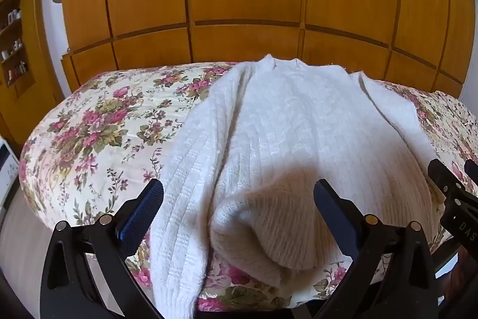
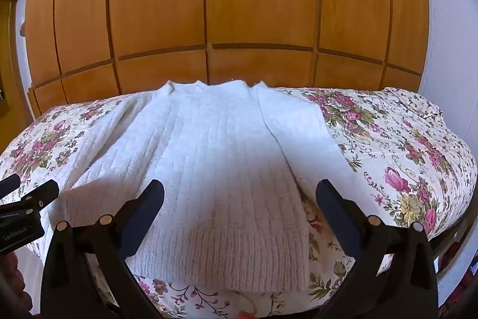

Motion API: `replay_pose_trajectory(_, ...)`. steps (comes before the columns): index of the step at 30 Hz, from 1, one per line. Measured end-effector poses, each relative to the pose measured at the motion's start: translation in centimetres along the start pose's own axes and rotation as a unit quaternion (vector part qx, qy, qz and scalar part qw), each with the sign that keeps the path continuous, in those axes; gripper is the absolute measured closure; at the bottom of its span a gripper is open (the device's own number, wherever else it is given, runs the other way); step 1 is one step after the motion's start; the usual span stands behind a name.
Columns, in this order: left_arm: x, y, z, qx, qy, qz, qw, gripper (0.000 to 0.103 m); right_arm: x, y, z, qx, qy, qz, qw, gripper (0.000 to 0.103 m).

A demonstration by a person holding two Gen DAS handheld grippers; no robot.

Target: Fold small clothes

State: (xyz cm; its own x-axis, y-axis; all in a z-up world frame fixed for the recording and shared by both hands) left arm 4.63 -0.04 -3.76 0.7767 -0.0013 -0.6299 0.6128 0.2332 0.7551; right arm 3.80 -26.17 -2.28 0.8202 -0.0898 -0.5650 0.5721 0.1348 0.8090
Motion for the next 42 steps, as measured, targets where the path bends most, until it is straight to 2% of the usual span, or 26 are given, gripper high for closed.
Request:
replay_pose_trajectory(9, 0.3, 0.0, -0.5, -0.007, 0.002, -0.007, 0.9999, 0.003, 0.4, -0.6, -0.2, -0.006, 0.0, 0.006, 1.0, 0.002)
replay_pose_trajectory(16, 0.1, -0.8, -0.4, -0.01, 0.003, -0.009, 0.9999, 0.003, 0.8, -0.5, 0.0, -0.002, 0.004, -0.006, 1.0, 0.002)
replay_pose_trajectory(42, 0.8, -1.0, -0.8, -0.008, 0.002, -0.022, 0.9997, 0.003, 1.1, -0.6, -0.3, -0.001, 0.014, -0.018, 1.0, 0.002)
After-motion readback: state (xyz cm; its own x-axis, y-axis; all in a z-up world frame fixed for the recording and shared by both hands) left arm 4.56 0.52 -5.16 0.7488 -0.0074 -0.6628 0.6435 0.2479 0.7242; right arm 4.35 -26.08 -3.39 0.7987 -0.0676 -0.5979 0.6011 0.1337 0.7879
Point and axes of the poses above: each gripper's, at about its wrist camera, not at the fingertips, and x roughly the way its jaws point, z to its right, y to its top, the point moved 6 cm from there along x, roughly the way its jaws point, and after that the axes turned 15 degrees about -x, right-handed, at the moved point
